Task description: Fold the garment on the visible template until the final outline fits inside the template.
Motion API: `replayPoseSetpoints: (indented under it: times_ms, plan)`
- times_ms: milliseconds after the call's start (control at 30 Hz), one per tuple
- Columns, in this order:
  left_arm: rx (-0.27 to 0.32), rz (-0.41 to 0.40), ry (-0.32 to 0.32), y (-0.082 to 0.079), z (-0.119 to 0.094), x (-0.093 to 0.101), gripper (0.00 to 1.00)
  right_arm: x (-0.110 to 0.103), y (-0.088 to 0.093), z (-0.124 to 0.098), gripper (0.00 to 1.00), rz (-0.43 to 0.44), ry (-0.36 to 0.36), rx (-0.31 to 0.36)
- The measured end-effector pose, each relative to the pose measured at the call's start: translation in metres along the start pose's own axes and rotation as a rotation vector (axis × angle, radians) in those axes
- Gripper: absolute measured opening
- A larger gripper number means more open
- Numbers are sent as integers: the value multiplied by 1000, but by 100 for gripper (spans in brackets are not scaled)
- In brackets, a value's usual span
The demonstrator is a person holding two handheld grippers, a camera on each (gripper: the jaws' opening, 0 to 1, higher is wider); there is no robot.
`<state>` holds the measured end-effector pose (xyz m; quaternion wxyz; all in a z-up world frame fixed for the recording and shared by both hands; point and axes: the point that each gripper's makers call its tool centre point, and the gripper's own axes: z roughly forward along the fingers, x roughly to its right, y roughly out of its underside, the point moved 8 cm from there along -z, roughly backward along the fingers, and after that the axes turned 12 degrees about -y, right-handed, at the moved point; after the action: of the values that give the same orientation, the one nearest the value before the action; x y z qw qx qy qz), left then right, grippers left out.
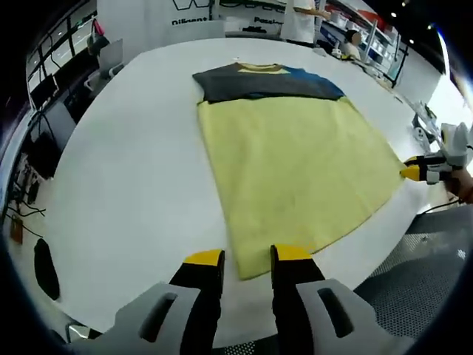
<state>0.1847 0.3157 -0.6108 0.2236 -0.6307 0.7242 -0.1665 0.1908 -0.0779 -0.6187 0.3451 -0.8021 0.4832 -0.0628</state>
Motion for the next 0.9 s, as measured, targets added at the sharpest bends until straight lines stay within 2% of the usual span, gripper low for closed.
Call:
replayPoseSetpoints:
  times_ms: [133,267,367,567,700,800,900]
  plan:
    - [-19,-21,-8,2,1,-4,12,0,1,0,3,-7,3,-6]
    - [-27,-24,10,4,0,-2,8,0,1,-1,0,-9,6,-5]
    - [-7,68,25,2,1,0,7,1,1,-1,0,-3,8,-2]
    - [-16,99,12,0,0,2,6,0,-1,-1,0,-14,10,-10]
    - [-17,102,5,1,-1,1,6,-2,-2,-3,0,-61,3,-30]
    - [-20,162,3,3,-4,3,6,-5,-5,-7,0,-69,-14,-43]
    - [-29,168,-1,4,-6,3,6,-6,-5,-9,0,-70,-24,-51]
